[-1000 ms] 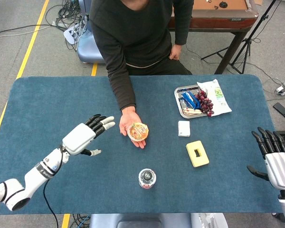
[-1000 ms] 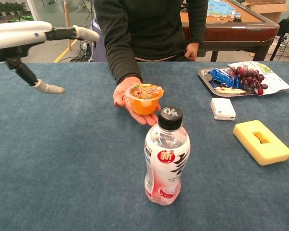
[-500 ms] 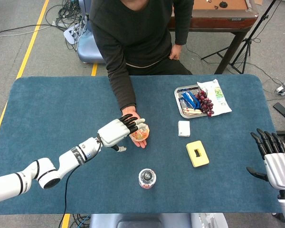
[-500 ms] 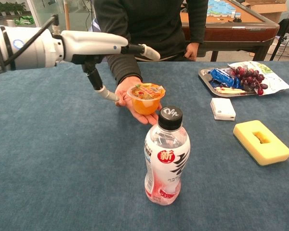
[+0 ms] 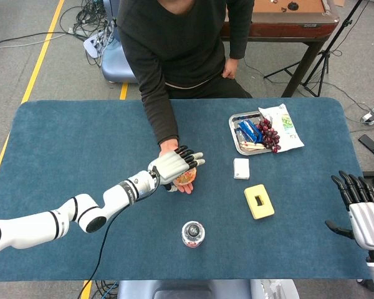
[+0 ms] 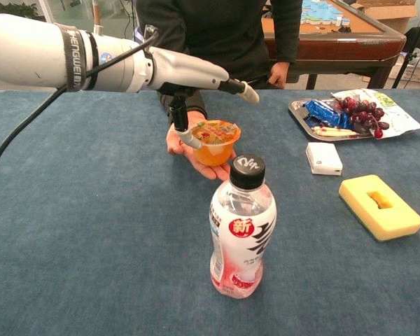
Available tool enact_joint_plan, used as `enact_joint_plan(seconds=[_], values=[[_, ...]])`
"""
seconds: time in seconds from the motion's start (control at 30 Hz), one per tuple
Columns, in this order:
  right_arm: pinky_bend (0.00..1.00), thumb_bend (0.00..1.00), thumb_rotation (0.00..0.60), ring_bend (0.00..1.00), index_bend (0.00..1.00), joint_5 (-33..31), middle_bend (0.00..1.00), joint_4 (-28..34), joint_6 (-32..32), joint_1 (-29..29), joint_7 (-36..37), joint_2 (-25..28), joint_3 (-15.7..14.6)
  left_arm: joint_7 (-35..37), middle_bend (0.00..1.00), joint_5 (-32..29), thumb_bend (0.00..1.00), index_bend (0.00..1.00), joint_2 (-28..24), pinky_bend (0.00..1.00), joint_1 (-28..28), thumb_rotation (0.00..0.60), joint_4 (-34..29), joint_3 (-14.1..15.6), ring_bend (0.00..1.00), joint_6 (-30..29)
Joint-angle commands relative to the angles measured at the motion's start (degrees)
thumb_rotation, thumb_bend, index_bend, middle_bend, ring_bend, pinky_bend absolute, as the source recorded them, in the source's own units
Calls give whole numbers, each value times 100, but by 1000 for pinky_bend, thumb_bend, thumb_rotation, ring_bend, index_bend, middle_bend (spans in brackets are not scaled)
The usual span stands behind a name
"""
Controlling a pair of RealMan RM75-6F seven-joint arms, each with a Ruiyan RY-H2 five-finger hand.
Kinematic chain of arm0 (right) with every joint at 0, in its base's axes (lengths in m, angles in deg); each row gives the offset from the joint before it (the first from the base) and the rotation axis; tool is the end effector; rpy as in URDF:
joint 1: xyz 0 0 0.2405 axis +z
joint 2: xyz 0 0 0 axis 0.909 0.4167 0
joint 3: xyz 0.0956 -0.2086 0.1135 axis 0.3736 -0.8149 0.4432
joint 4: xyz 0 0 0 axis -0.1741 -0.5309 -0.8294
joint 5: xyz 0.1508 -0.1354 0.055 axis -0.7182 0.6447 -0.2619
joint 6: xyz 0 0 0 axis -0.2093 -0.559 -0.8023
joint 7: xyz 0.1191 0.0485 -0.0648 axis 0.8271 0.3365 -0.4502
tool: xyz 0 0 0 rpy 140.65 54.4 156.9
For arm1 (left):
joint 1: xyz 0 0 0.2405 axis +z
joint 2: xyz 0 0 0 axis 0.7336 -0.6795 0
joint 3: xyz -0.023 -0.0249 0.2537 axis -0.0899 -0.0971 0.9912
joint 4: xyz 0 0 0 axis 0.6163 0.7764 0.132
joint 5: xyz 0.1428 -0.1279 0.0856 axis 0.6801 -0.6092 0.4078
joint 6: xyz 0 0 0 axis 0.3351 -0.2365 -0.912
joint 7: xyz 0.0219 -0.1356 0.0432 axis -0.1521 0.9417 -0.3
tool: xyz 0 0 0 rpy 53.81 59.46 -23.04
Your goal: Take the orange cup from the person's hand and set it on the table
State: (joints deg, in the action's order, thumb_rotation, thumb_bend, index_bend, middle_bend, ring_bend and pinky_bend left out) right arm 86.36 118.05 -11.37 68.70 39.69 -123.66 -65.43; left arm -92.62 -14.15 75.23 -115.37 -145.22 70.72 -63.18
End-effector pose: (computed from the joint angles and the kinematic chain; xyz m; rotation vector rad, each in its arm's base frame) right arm -0.3086 -0.1705 0.1783 1.4292 -0.8482 0.8881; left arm -0.0077 0.4032 -0.0165 -2.3937 -0.5994 -0.8298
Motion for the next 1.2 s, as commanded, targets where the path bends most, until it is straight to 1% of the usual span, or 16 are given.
enact_joint_plan(seconds=[0.03,0.17,0.27,0.33,0.43,0.5,0.63,0.7,0.73,0.83,0.93,1.07,1.2], values=[[57,51,600,0,0,-11,0,-30,-25,-21,42,18,0,-400,0,-524,189,0,127,0,-285,600,160,176,0,165],[57,51,600,0,0,-42,0,-73,-40,-51,90,28,-7,-682,0,-1011,188,0,249,0,-485,600,308,377,0,139],[57,51,600,0,0,-46,0,-86,-54,-72,114,20,-18,-789,0,-1167,189,36,403,4,-550,600,455,466,0,-31],[57,51,600,0,0,-34,0,-94,-79,-94,128,23,-31,-804,0,-1274,189,64,489,19,-590,600,561,522,0,-45],[57,51,600,0,0,-51,0,-95,-95,-120,133,39,-37,-811,0,-1370,189,78,582,44,-658,600,695,573,0,-45],[57,52,600,0,0,-54,0,-86,-101,-127,130,48,-36,-810,0,-1408,189,86,625,70,-701,600,763,588,1,-48],[57,51,600,0,0,-45,0,-67,-112,-135,122,57,-36,-770,0,-1458,189,136,681,194,-762,600,850,610,50,-54],[57,51,600,0,0,-43,0,-60,-107,-136,115,61,-39,-772,4,-1434,189,178,702,247,-771,600,881,634,93,-112],[57,51,600,0,0,-43,0,-57,-104,-137,113,61,-39,-752,24,-1406,189,214,714,295,-756,600,884,635,129,-172],[57,51,600,0,0,-52,0,-50,-94,-133,107,66,-33,-668,113,-1289,189,294,737,410,-688,600,885,640,217,-313],[57,51,600,0,0,-43,0,-38,-87,-123,101,67,-26,-540,196,-1080,189,341,723,508,-587,600,865,644,296,-478],[57,51,600,0,0,-11,0,-28,-76,-102,102,55,-21,-280,242,-720,189,358,516,553,-370,600,659,657,347,-740],[57,52,600,0,0,24,0,-18,-72,-84,87,42,-21,-88,259,-354,189,361,111,554,-125,600,285,720,352,-1016]])
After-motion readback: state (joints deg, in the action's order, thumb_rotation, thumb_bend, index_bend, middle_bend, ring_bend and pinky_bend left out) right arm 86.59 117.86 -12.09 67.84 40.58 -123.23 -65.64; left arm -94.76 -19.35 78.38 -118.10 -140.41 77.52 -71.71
